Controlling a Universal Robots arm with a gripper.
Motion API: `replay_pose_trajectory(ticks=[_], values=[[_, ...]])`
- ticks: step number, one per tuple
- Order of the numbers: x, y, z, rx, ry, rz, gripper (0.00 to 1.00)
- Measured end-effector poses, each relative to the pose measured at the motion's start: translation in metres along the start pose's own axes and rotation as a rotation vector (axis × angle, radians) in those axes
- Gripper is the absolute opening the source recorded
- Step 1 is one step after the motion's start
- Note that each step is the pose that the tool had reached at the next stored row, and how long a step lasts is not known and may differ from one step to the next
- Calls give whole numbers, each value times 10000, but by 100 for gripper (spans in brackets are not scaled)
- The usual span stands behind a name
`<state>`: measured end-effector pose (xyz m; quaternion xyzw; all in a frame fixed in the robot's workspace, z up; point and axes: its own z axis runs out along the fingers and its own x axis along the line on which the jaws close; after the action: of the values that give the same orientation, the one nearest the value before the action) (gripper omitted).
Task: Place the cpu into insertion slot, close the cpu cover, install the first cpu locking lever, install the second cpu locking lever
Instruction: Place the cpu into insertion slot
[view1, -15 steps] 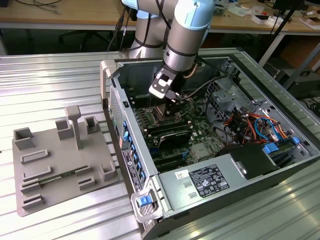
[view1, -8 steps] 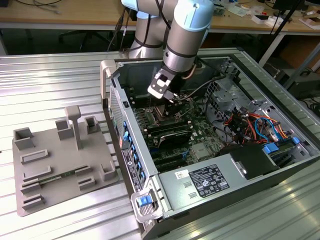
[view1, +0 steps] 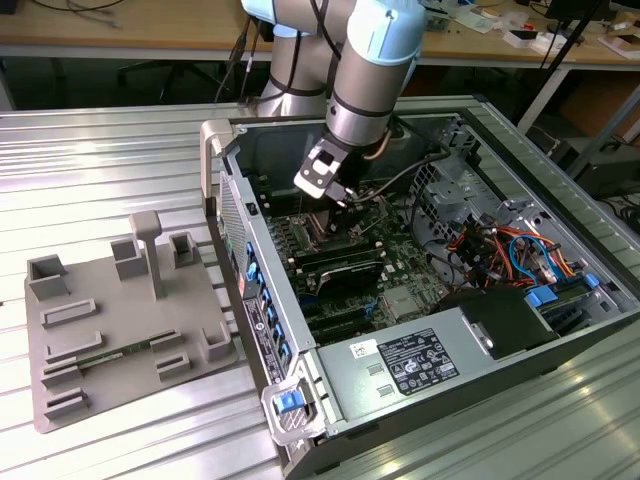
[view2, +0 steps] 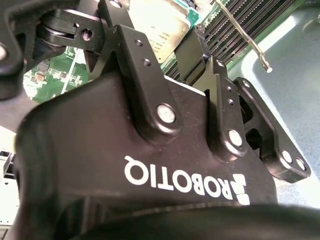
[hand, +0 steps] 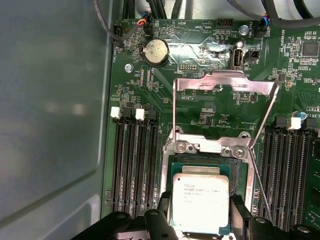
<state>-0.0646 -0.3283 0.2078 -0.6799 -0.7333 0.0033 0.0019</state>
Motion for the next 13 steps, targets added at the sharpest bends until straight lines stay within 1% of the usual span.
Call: replay_pose_trajectory(ticks=[2, 6, 10, 13], values=[[0, 0, 6, 0, 1, 12, 55], [0, 0, 44, -1, 2, 92, 55], [-22, -1, 64, 1, 2, 272, 55], [-46, -2, 68, 1, 5, 426, 55]])
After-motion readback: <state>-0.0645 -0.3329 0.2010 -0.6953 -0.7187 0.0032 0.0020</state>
